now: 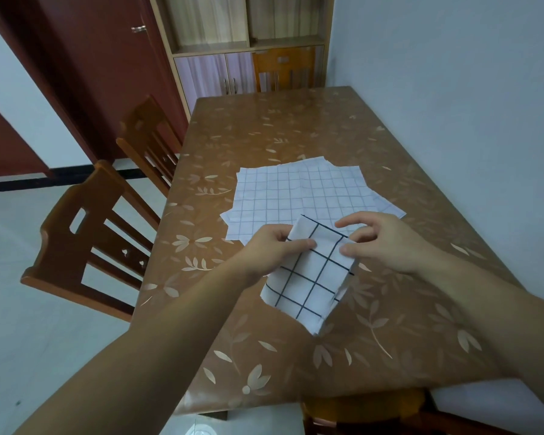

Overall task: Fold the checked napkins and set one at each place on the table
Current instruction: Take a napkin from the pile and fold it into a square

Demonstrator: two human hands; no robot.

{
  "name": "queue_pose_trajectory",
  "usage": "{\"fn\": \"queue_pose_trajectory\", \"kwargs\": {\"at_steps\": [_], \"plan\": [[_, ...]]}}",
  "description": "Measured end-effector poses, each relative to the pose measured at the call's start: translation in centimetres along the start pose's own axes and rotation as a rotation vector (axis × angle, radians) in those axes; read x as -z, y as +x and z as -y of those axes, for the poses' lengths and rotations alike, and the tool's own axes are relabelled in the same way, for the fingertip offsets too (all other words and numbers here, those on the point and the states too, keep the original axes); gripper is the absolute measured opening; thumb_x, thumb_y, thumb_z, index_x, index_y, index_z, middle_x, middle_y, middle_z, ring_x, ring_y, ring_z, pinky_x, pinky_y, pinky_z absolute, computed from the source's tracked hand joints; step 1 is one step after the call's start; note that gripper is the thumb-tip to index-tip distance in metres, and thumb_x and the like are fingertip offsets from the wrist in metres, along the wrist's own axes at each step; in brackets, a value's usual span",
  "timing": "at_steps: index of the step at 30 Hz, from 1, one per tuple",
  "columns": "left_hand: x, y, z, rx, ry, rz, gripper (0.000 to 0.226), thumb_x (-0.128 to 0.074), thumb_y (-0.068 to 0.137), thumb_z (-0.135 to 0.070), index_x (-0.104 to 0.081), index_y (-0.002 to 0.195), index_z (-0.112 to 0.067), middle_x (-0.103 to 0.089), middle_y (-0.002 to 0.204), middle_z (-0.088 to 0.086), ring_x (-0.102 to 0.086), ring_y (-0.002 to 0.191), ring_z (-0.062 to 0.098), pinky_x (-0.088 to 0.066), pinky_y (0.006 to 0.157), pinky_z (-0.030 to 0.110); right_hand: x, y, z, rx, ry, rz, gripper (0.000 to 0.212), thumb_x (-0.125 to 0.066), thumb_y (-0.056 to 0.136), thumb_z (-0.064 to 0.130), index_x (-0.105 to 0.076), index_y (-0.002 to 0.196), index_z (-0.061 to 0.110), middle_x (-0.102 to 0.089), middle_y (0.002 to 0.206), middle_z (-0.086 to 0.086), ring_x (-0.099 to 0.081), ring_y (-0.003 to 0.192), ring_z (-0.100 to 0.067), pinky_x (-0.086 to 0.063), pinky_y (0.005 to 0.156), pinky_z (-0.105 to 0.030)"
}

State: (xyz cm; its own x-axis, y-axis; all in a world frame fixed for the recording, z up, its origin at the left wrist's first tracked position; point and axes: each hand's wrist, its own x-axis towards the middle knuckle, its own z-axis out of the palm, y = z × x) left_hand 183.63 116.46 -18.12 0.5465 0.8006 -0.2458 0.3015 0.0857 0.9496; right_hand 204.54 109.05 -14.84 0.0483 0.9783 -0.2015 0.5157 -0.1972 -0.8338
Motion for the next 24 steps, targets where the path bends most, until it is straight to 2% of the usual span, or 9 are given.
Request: {"fn": "queue_pose_trajectory", "kwargs": {"at_steps": [5, 7, 10, 12, 14, 16, 19, 22, 24], "plan": [[0.3, -0.3, 0.5, 0.057, -0.094, -0.010, 0.017, -0.072, 0.087, -0.023, -0.074, 0.101, -0.013, -0.076, 0.100, 0.004, -0.072, 0.095, 0.023, -0.057, 0.085, 0.038, 0.2, 0.1, -0.5, -0.025, 0.154, -0.032, 0.013, -0.074, 0.084, 0.016, -0.072, 0.096, 0.019, -0.076, 0.082, -0.004, -0.066, 0.076, -0.003, -0.052, 0.075, -0.016], [0.2, -0.4, 0.4, 0.027, -0.116, -0.011, 0.022, -0.074, 0.085, -0.024, -0.073, 0.106, -0.019, -0.075, 0.101, 0.003, -0.072, 0.095, 0.023, -0.057, 0.085, 0.039, 0.0, 0.2, -0.3, -0.032, 0.188, -0.058, 0.007, -0.074, 0.083, 0.012, -0.073, 0.089, 0.014, -0.076, 0.082, -0.008, -0.067, 0.077, -0.008, -0.055, 0.078, -0.022], [0.2, -0.4, -0.2, -0.059, -0.130, -0.051, 0.035, -0.074, 0.085, -0.024, -0.066, 0.115, -0.038, -0.071, 0.088, -0.001, -0.070, 0.084, 0.016, -0.055, 0.073, 0.028, -0.1, 0.5, -0.1, -0.034, 0.207, -0.084, 0.005, -0.075, 0.081, 0.008, -0.073, 0.081, 0.012, -0.074, 0.074, -0.006, -0.066, 0.071, -0.009, -0.055, 0.077, -0.025], [0.2, -0.3, -0.8, -0.141, -0.015, -0.074, 0.032, -0.072, 0.086, -0.025, -0.066, 0.113, -0.042, -0.065, 0.081, -0.013, -0.064, 0.081, 0.010, -0.051, 0.072, 0.023, 0.1, 0.7, 0.0, -0.028, 0.193, -0.092, 0.007, -0.075, 0.080, 0.005, -0.073, 0.077, 0.011, -0.072, 0.068, -0.004, -0.064, 0.067, -0.008, -0.054, 0.075, -0.027], [0.3, -0.2, -1.3, -0.197, 0.096, -0.087, 0.018, -0.073, 0.086, -0.025, -0.072, 0.102, -0.035, -0.067, 0.083, -0.020, -0.063, 0.088, 0.010, -0.055, 0.081, 0.028, 0.5, 0.7, 0.0, -0.027, 0.157, -0.096, 0.006, -0.075, 0.079, 0.005, -0.073, 0.075, 0.009, -0.069, 0.066, -0.006, -0.062, 0.066, -0.011, -0.054, 0.076, -0.031], [0.4, -0.3, -1.7, -0.216, 0.187, -0.082, 0.006, -0.073, 0.086, -0.024, -0.075, 0.090, -0.027, -0.072, 0.090, -0.016, -0.066, 0.090, 0.013, -0.056, 0.087, 0.036, 0.8, 0.6, 0.0, -0.018, 0.125, -0.096, 0.010, -0.072, 0.080, 0.003, -0.072, 0.072, 0.009, -0.064, 0.059, -0.003, -0.057, 0.060, -0.010, -0.052, 0.070, -0.031], [0.6, -0.6, -2.1, -0.205, 0.317, -0.059, 0.007, -0.075, 0.085, -0.025, -0.076, 0.084, -0.017, -0.075, 0.085, -0.006, -0.069, 0.084, 0.012, -0.058, 0.080, 0.031, 1.1, 0.4, 0.3, 0.021, 0.063, -0.097, 0.016, -0.068, 0.081, 0.002, -0.069, 0.069, 0.012, -0.057, 0.051, 0.008, -0.048, 0.048, -0.001, -0.041, 0.056, -0.016], [0.7, -0.6, -2.2, -0.201, 0.390, -0.080, 0.014, -0.076, 0.084, -0.027, -0.076, 0.084, -0.013, -0.075, 0.083, -0.003, -0.070, 0.081, 0.011, -0.058, 0.077, 0.032, 1.1, 0.3, 0.3, 0.064, 0.026, -0.140, 0.013, -0.070, 0.081, 0.005, -0.070, 0.071, 0.014, -0.065, 0.062, 0.010, -0.055, 0.050, 0.001, -0.040, 0.051, -0.008], [0.7, -0.7, -2.1, -0.219, 0.401, -0.116, 0.013, -0.077, 0.083, -0.027, -0.077, 0.083, -0.014, -0.075, 0.082, -0.005, -0.070, 0.079, 0.009, -0.058, 0.076, 0.030, 1.0, 0.4, 0.0, 0.064, 0.032, -0.171, 0.009, -0.074, 0.079, 0.010, -0.073, 0.074, 0.017, -0.071, 0.083, 0.012, -0.065, 0.066, 0.001, -0.047, 0.066, -0.015]]}}
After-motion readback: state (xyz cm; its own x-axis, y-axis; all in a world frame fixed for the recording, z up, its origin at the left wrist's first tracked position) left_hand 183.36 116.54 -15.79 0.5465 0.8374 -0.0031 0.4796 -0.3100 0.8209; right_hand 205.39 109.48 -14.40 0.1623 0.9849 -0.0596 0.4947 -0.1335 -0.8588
